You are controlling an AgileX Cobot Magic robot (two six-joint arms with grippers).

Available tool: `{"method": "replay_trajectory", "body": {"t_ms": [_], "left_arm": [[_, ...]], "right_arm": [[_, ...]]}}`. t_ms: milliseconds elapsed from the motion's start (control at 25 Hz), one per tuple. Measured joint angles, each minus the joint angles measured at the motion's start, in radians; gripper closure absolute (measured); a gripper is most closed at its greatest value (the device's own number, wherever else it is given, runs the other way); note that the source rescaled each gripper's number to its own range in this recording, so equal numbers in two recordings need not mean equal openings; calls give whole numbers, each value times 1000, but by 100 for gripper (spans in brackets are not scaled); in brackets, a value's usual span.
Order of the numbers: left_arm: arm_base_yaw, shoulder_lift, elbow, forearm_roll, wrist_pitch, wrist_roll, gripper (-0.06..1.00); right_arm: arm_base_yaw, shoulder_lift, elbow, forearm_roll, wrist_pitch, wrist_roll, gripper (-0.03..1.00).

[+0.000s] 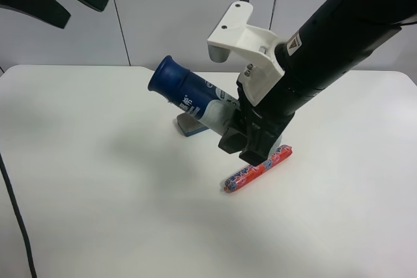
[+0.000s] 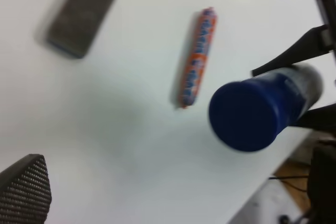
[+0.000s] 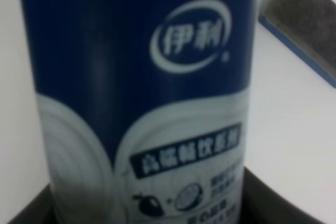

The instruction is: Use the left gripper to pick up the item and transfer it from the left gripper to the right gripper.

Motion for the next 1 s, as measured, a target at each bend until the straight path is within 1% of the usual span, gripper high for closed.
{"method": "replay_trajectory", "body": {"t_ms": [280,400,480,760,1000], "left_arm": [[0,-196,0,198,2,-47,-5],[0,-289,21,258,2,-58,-5],[0,-358,59,280,0,-62,-5],[0,-643,283,368,-42,-92,-5],[0,-896,446,388,-44,-112,-5]], "right_arm": [[0,0,0,0,0,0,97],[0,0,0,0,0,0,97],[0,0,0,0,0,1,97],[0,0,0,0,0,3,97],[0,0,0,0,0,8,97]]}}
